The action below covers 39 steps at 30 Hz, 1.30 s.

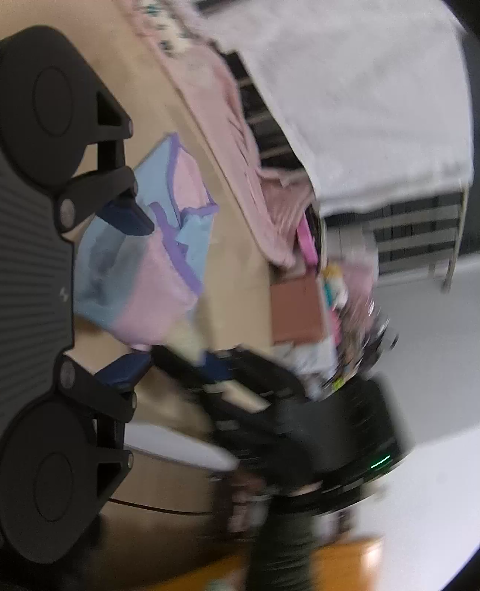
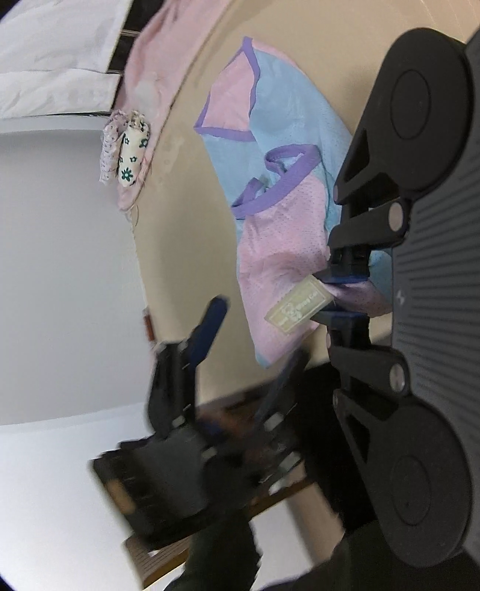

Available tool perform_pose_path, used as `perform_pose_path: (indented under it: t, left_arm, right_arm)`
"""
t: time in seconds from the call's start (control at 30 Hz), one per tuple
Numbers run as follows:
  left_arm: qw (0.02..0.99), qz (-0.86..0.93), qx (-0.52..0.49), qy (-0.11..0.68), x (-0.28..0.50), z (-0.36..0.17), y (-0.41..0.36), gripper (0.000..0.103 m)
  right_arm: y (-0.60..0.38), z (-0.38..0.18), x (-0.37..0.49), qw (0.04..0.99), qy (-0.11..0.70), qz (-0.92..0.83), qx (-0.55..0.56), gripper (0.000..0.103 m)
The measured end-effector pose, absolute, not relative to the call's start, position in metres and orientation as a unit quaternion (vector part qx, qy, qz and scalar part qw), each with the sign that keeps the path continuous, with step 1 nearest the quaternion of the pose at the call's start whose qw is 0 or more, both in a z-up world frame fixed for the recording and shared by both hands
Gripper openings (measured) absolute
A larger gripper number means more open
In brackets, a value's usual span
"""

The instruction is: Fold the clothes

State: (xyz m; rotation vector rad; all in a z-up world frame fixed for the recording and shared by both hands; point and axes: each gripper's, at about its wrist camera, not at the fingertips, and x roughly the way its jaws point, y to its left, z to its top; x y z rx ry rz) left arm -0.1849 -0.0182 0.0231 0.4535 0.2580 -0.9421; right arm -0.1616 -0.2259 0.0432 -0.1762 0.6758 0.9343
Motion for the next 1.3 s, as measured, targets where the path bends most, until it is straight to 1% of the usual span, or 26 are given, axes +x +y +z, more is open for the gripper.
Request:
perform_pose_path:
  t: [0.13, 0.23, 0.3, 0.33, 0.37, 0.4, 0.43, 0.5, 0.57, 0.6, 0.63, 0.67, 0.77, 0.83, 0.9, 0.93, 0.97, 1.0, 1.03, 1.07, 1.13, 1.3]
  left_arm:
    - [0.84, -0.461, 0.278, 0.067, -0.196, 0.015, -0.033, 0.069]
    - [0.822, -0.471, 0.319, 0.033, -0.2, 0.01, -0.042, 0.07]
    - [0.805, -0.49, 0.329, 0.051, -0.194, 0.007, -0.046, 0.064]
    - [0.797, -0.5, 0.333, 0.062, -0.191, 0.006, -0.048, 0.049]
    - [0.788, -0.51, 0.337, 0.074, -0.188, 0.005, -0.05, 0.03]
    - [0.784, -0.518, 0.327, 0.097, -0.181, 0.006, -0.051, 0.023]
    - [0.784, -0.526, 0.307, 0.122, -0.173, 0.009, -0.05, 0.02]
    - [0.782, -0.54, 0.261, 0.173, -0.154, 0.015, -0.045, 0.018]
    - [0.774, -0.554, 0.21, 0.222, -0.134, 0.022, -0.04, 0.015]
    - [0.77, -0.56, 0.187, 0.243, -0.125, 0.024, -0.037, 0.015]
    - [0.767, -0.562, 0.172, 0.257, -0.119, 0.027, -0.035, 0.015]
    - [0.764, -0.564, 0.16, 0.268, -0.113, 0.029, -0.033, 0.015]
    - [0.75, -0.575, 0.139, 0.294, -0.104, 0.035, -0.031, 0.014]
    - [0.741, -0.582, 0.133, 0.308, -0.101, 0.038, -0.029, 0.014]
    - [0.73, -0.589, 0.136, 0.318, -0.103, 0.041, -0.029, 0.014]
    - [0.724, -0.592, 0.136, 0.326, -0.103, 0.041, -0.029, 0.014]
    - [0.718, -0.597, 0.127, 0.335, -0.101, 0.041, -0.028, 0.014]
    - [0.712, -0.601, 0.117, 0.344, -0.098, 0.041, -0.026, 0.013]
    - [0.705, -0.606, 0.106, 0.353, -0.096, 0.041, -0.025, 0.013]
    - [0.696, -0.612, 0.085, 0.365, -0.092, 0.041, -0.022, 0.013]
    - [0.684, -0.621, 0.032, 0.38, -0.079, 0.043, -0.015, 0.013]
    - [0.694, -0.598, -0.087, 0.391, -0.044, 0.043, 0.002, 0.015]
  right_arm:
    - [-0.247, 0.05, -0.166, 0.818, 0.331, 0.469, -0.043, 0.013]
    - [-0.247, 0.052, -0.17, 0.805, 0.344, 0.482, -0.045, 0.013]
    - [-0.248, 0.053, -0.171, 0.798, 0.351, 0.488, -0.046, 0.013]
    - [-0.248, 0.054, -0.171, 0.796, 0.354, 0.489, -0.047, 0.013]
    - [-0.249, 0.054, -0.17, 0.794, 0.357, 0.491, -0.047, 0.013]
    - [-0.249, 0.054, -0.17, 0.792, 0.359, 0.492, -0.047, 0.013]
    - [-0.249, 0.052, -0.176, 0.803, 0.341, 0.485, -0.064, 0.014]
    - [-0.247, 0.047, -0.189, 0.826, 0.3, 0.467, -0.101, 0.026]
    - [-0.244, 0.043, -0.202, 0.845, 0.257, 0.448, -0.137, 0.087]
    - [-0.243, 0.041, -0.209, 0.853, 0.236, 0.438, -0.155, 0.096]
    - [-0.242, 0.038, -0.215, 0.861, 0.214, 0.428, -0.173, 0.1]
    - [-0.241, 0.036, -0.222, 0.868, 0.192, 0.417, -0.191, 0.101]
    - [-0.238, 0.029, -0.242, 0.883, 0.125, 0.381, -0.243, 0.101]
    - [-0.243, 0.028, -0.229, 0.881, 0.147, 0.4, -0.205, 0.1]
    - [-0.248, 0.028, -0.216, 0.876, 0.171, 0.419, -0.164, 0.096]
    - [-0.251, 0.027, -0.21, 0.873, 0.183, 0.428, -0.143, 0.084]
    - [-0.253, 0.027, -0.203, 0.869, 0.195, 0.437, -0.123, 0.064]
    - [-0.256, 0.027, -0.197, 0.865, 0.206, 0.446, -0.102, 0.052]
    - [-0.259, 0.027, -0.19, 0.86, 0.218, 0.454, -0.081, 0.03]
    - [-0.261, 0.026, -0.184, 0.855, 0.229, 0.462, -0.06, 0.017]
    - [-0.266, 0.026, -0.171, 0.842, 0.251, 0.477, -0.018, 0.015]
    - [-0.281, 0.027, -0.134, 0.809, 0.303, 0.493, 0.099, 0.015]
